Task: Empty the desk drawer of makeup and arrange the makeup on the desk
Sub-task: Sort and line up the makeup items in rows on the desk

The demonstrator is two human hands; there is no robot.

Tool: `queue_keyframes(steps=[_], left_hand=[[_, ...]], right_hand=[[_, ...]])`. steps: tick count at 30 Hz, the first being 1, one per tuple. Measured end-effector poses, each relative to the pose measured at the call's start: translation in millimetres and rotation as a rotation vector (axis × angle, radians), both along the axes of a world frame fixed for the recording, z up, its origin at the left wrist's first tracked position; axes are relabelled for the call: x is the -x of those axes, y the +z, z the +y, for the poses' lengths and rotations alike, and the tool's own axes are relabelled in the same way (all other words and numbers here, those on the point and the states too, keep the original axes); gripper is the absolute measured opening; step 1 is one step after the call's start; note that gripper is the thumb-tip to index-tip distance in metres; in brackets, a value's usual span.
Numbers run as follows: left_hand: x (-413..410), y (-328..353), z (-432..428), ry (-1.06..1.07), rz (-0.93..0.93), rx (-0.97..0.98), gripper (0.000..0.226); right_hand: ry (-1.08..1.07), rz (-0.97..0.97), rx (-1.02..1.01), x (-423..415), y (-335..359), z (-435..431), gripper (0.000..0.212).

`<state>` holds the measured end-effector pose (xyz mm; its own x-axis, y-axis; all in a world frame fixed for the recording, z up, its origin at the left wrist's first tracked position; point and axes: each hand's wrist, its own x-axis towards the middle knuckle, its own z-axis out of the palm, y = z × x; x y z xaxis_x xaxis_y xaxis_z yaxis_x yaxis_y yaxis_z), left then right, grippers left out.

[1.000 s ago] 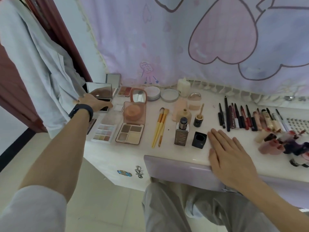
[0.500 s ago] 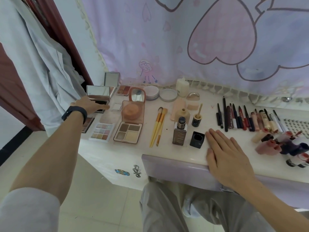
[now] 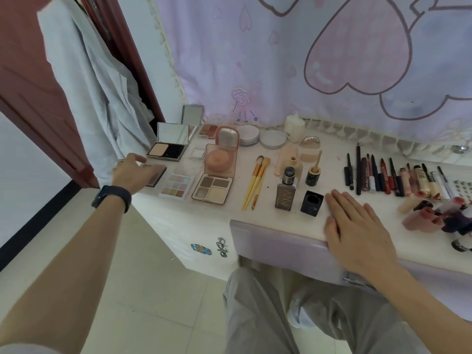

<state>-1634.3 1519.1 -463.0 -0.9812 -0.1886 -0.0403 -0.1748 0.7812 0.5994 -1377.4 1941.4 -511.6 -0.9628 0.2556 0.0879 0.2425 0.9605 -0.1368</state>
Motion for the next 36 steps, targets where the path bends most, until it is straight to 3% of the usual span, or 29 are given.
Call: queue_keyframes(steps=[10,17,22,26,31,36], left_hand=[[-21.5,-3.8,0.6,-0.028,0.044,0.09,0.056],[-45.5,9.8,6.2,0.086,0.213,-0.26,0.059],[-92.1,35.6,45.7,-0.037,0.345,-0.48,0.06],[-140.8,50.1,87.2,-0.197,0.42,-0.543,0.063],[-201.0,63.8,146.7,-0.519,0.459,-0.506,0.07],[-240.3,58.9,198.6,-0.854,0.326,-0.358,0.081]], right_hand=[[0.011,-0.014,0.011,0.3,-2.1,1.5,0.062],[0.035,0.01,0.01,0.0,-2.3,4.0,0.063],[0.049,0.074,0.077,-1.2,-1.3,4.4,0.058],[0.024,0.323,0.33,-12.4,5.2,0.2,0.041],[-0.031,0.528,0.834,-43.8,30.3,-13.1,0.011],[0.036,0.351,1.421,-70.8,51.0,-18.4,0.045]])
